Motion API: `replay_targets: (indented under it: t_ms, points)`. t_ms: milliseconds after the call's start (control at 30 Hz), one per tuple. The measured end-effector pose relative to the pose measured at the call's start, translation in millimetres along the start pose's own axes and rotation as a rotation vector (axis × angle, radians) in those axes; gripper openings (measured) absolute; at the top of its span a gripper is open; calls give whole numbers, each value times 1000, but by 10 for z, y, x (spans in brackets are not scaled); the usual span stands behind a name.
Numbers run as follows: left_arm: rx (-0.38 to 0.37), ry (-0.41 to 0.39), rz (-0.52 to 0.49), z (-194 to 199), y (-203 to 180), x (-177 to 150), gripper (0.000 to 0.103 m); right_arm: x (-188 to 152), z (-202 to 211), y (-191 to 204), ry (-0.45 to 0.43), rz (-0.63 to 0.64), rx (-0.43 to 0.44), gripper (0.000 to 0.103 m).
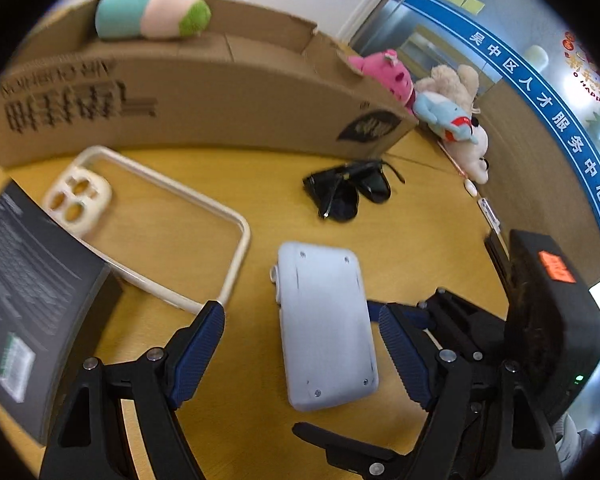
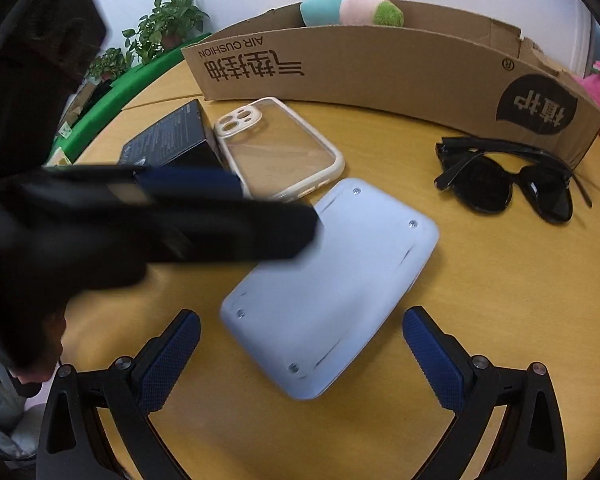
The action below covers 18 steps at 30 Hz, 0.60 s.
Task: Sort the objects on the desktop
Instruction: 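Lower the left gripper onto the white power bank and grasp it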
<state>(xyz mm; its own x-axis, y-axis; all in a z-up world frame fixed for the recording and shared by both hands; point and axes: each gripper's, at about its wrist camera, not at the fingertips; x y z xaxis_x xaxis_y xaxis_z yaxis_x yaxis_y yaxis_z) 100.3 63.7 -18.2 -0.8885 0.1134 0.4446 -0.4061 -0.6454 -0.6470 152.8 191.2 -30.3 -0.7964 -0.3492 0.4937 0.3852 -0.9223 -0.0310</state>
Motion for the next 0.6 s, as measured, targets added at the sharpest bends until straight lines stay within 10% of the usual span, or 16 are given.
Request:
replay_targets:
  t_ms: [267, 600]
  points:
    - [-93, 72, -19, -228, -41, -44, 65, -78, 87, 46, -62, 57, -34, 86]
    - [-31, 46, -35, -141, -90, -47, 42, -83, 168, 22, -114, 53, -40, 85]
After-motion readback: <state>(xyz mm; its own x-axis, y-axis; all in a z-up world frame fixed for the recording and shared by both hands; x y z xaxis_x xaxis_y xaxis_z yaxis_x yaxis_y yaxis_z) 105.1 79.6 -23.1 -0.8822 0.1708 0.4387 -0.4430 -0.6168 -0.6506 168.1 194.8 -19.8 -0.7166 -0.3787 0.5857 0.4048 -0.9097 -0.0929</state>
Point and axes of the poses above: each gripper's, at about its wrist camera, not at the fingertips, and z roughly against the way its jaws point, y to its left, x to its top, and after that the axes turned 14 degrees about -x, right-handed
